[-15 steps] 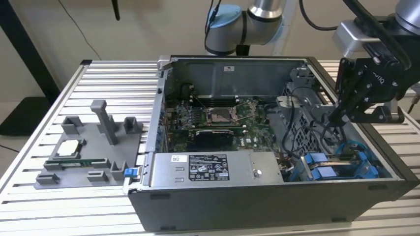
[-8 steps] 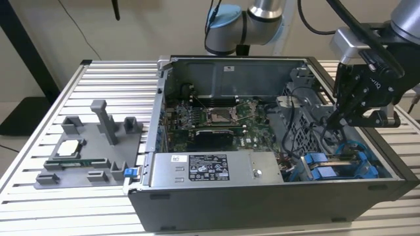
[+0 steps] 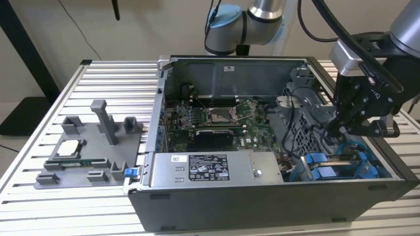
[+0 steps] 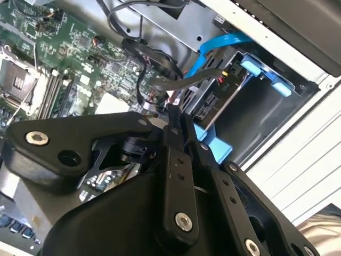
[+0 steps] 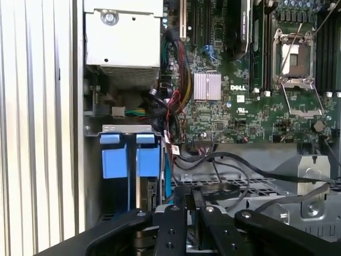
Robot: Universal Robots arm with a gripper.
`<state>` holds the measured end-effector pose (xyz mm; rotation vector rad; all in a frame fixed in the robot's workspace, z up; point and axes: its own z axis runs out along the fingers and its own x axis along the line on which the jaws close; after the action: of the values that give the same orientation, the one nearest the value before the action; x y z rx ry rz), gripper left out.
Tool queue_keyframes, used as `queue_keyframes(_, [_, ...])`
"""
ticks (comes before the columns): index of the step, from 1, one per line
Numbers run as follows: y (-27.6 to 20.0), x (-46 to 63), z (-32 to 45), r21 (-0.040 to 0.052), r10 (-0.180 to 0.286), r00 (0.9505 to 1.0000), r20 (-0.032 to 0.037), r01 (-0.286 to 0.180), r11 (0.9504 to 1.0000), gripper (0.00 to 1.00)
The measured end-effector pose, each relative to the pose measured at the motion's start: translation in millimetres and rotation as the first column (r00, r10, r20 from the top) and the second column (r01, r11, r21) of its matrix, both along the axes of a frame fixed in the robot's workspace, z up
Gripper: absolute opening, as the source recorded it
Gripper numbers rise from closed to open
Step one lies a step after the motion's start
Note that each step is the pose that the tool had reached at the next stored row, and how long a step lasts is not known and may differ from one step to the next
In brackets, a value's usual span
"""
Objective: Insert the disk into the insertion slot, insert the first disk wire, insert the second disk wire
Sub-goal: 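Insert the second disk wire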
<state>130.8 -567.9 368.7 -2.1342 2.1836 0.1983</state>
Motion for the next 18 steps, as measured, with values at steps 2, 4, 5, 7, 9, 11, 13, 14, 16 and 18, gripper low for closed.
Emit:
queue_keyframes(2, [-3.3, 0.0, -0.2, 0.0, 0.0, 1.0, -0.0005, 0.0, 1.0, 0.0])
queue_keyframes(4, [-5.2, 0.0, -0.7, -0.0015, 0.0, 1.0, -0.0006, 0.0, 1.0, 0.0])
queue_keyframes(5, [-5.6, 0.0, -1.0, -0.0045, 0.001, 1.0, -0.0006, -0.001, 1.0, 0.0])
queue_keyframes(7, [-5.9, 0.0, -1.4, -0.021, 0.002, 1.0, -0.0006, -0.002, 0.9998, 0.0])
queue_keyframes(9, [-5.9, 0.0, -1.6, -0.0431, 0.003, 1.0, 0.0002, -0.003, 0.9991, 0.0])
queue_keyframes(11, [-6.0, -0.3, -2.0, -0.064, 0.003, 1.0, 0.0024, -0.003, 0.9979, 0.0])
queue_keyframes(13, [-6.0, -0.5, -3.0, -0.0724, 0.003, 0.9999, 0.0126, -0.002, 0.9974, 0.0])
queue_keyframes(14, [-6.0, -0.6, -3.9, -0.0734, 0.003, 0.9998, 0.021, -0.001, 0.9973, 0.0])
queue_keyframes(16, [-6.0, -0.8, -5.4, -0.0744, 0.003, 0.9993, 0.0367, 0.0, 0.9972, 0.0])
queue_keyframes(18, [-6.0, -1.4, -7.5, -0.075, 0.001, 0.9988, 0.0486, 0.002, 0.9972, 0.0])
